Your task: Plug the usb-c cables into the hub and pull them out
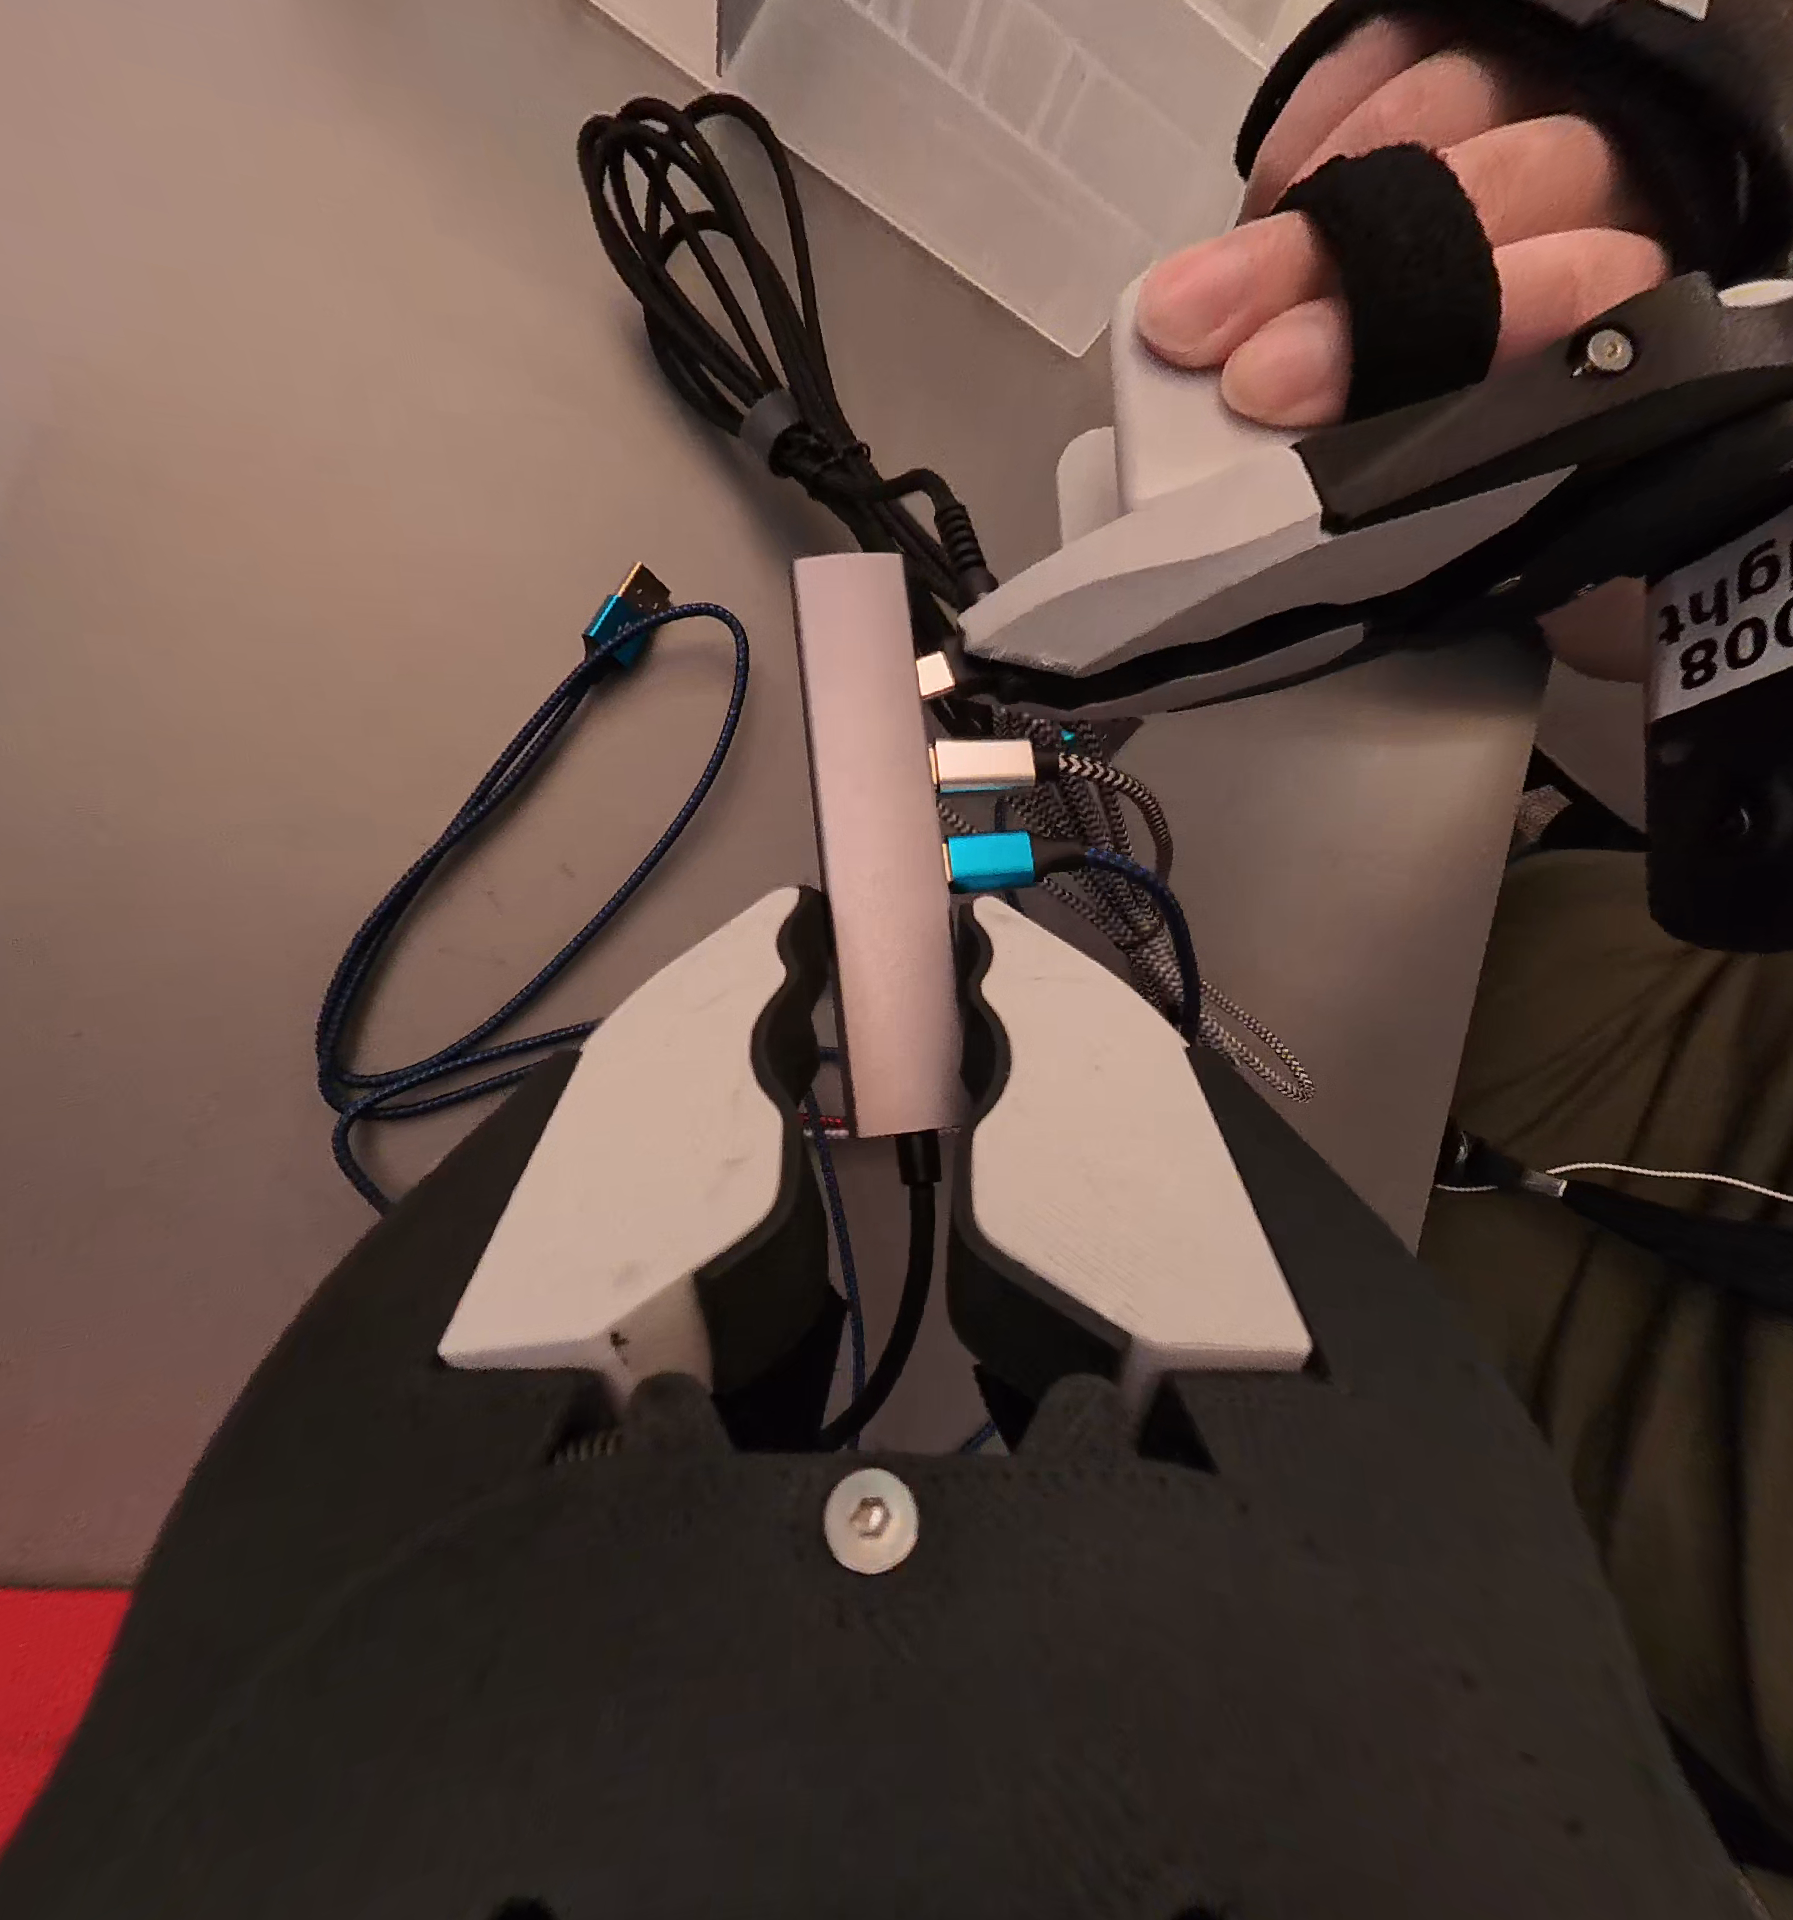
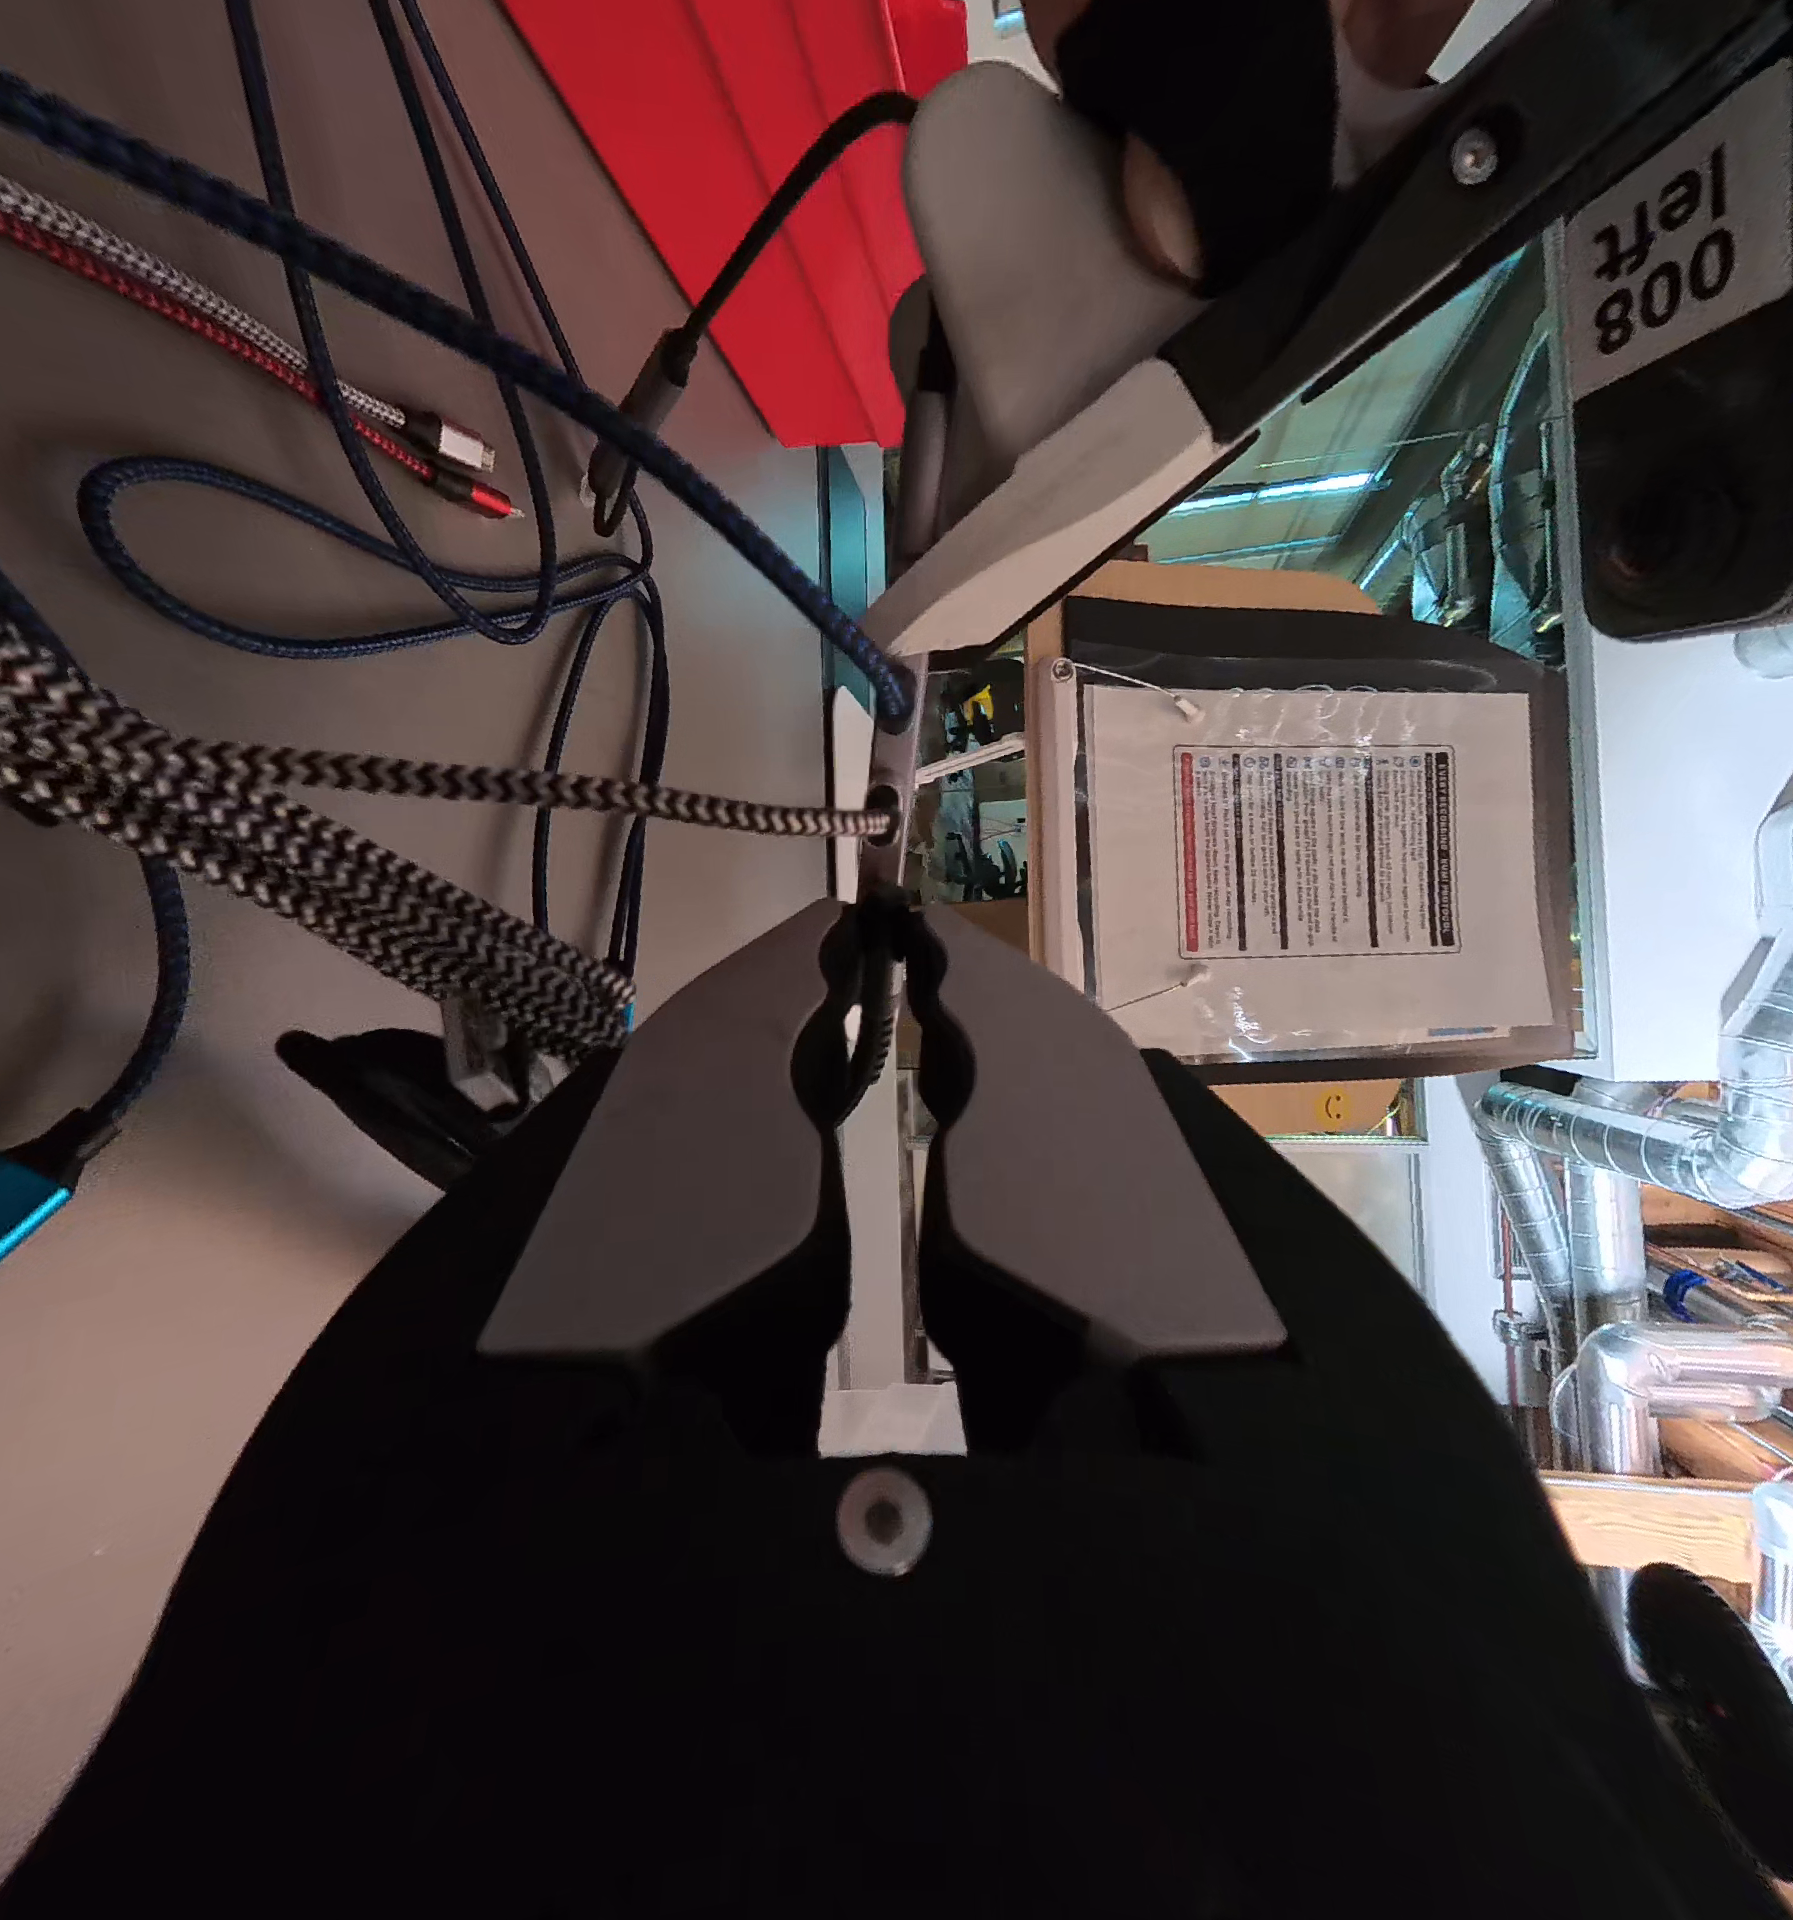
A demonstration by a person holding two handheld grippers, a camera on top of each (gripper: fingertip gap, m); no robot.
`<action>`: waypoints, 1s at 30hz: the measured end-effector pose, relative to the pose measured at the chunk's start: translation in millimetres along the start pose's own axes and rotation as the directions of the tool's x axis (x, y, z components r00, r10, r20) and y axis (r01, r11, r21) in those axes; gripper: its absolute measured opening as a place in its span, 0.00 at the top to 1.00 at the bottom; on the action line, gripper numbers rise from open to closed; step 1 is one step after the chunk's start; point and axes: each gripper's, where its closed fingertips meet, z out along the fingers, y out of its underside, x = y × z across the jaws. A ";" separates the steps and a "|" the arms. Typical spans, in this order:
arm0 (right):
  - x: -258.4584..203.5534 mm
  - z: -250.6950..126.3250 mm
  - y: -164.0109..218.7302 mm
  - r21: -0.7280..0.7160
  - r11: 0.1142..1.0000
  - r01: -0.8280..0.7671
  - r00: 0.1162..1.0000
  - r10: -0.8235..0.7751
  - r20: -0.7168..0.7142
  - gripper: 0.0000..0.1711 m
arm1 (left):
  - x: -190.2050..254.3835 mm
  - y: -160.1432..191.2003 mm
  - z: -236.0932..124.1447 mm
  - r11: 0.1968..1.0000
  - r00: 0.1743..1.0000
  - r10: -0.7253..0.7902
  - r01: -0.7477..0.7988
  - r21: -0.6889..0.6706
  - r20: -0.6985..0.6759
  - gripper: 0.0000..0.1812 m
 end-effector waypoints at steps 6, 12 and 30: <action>1.2 3.7 1.4 -0.035 0.999 -0.031 0.999 0.030 -0.019 0.95 | -2.5 -0.7 -2.0 1.000 1.000 -0.026 0.026 0.009 0.006 0.87; 2.7 6.8 2.5 -0.071 0.997 -0.042 0.998 0.039 -0.042 0.95 | -2.1 -3.0 -3.0 0.997 0.997 -0.071 0.071 0.027 -0.015 0.87; -5.5 8.7 -4.3 0.009 0.994 -0.105 0.994 0.106 -0.015 0.94 | -2.6 -0.6 -1.2 0.978 0.972 0.207 -0.204 -0.040 0.113 0.87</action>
